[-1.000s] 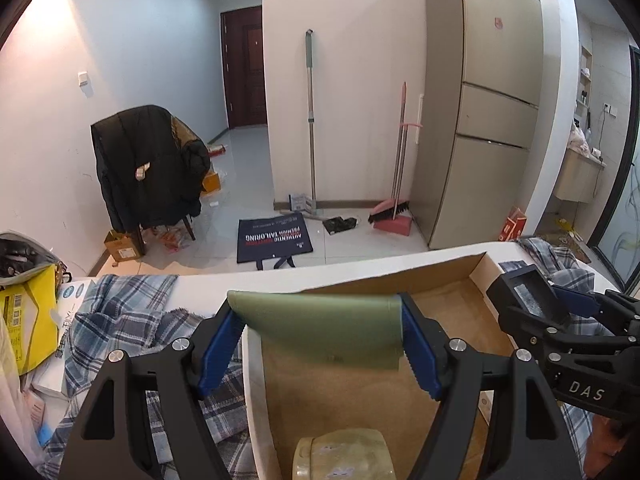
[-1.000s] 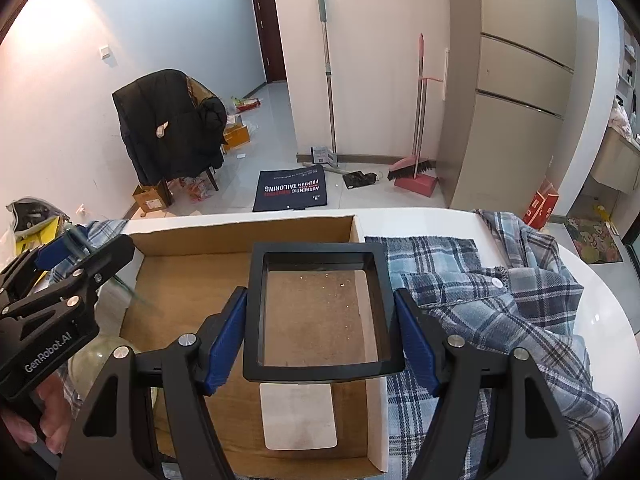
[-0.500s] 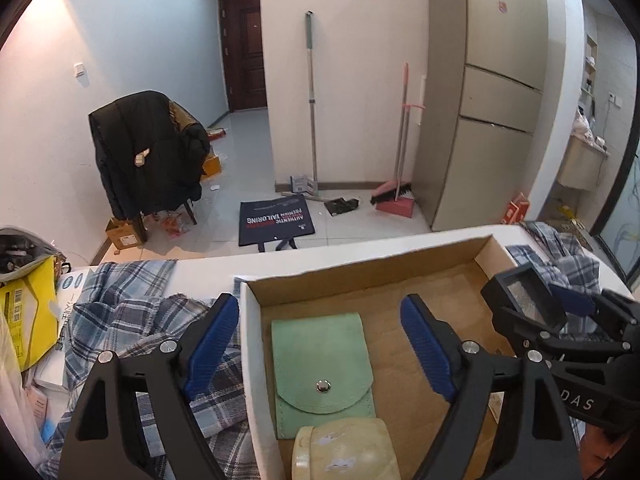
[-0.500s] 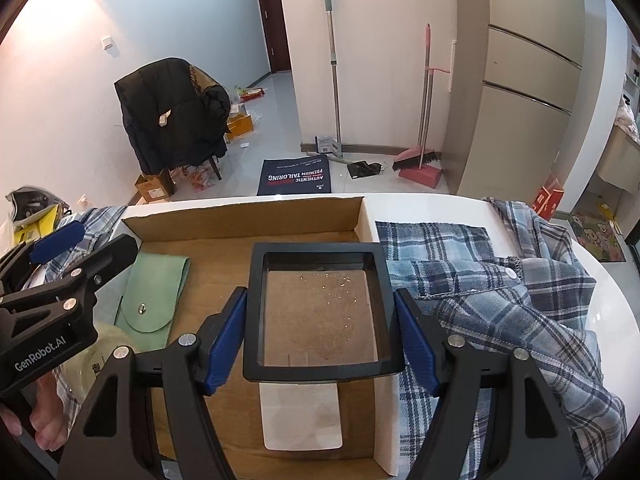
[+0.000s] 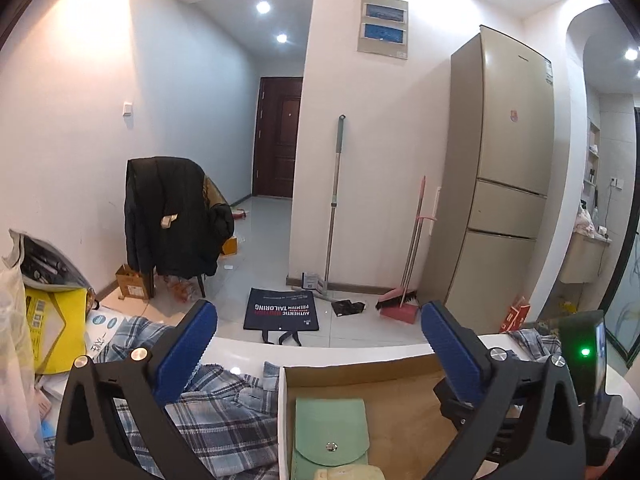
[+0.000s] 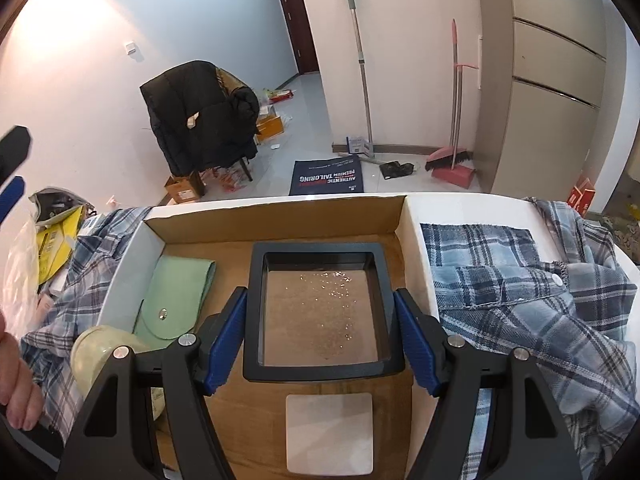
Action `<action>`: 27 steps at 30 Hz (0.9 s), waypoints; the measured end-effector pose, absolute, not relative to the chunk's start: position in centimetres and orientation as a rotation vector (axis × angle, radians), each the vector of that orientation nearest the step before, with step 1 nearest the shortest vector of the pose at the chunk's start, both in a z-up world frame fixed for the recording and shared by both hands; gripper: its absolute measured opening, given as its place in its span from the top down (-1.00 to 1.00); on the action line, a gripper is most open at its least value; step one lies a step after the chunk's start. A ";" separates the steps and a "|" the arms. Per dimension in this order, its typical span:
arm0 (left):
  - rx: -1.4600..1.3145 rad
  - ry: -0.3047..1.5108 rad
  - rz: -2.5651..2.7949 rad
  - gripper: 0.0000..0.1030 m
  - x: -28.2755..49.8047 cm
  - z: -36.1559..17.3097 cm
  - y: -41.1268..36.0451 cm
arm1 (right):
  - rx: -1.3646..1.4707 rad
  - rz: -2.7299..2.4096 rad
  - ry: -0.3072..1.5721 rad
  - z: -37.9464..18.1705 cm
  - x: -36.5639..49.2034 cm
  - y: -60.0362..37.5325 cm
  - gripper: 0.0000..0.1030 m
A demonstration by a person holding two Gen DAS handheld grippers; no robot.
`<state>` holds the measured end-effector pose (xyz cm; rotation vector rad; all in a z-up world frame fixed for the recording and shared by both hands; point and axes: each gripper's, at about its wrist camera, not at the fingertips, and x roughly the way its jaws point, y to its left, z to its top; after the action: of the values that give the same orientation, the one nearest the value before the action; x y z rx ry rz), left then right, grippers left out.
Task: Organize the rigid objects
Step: 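Lower the black frame into the box and open the right gripper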
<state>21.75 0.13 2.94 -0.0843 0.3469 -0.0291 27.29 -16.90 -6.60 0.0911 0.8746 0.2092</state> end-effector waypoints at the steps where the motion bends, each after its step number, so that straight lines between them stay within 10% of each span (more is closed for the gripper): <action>1: -0.080 0.347 -0.025 -1.00 21.8 3.0 0.0 | 0.073 0.197 0.869 -6.7 27.4 -16.6 -0.36; 27: -0.117 0.344 0.011 -1.00 20.2 6.1 0.5 | 0.025 0.216 0.887 -4.8 26.0 -16.9 -0.39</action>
<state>20.19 0.49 6.14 -0.1173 0.3436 0.0113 25.98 -16.88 -4.81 0.0250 0.8874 0.2164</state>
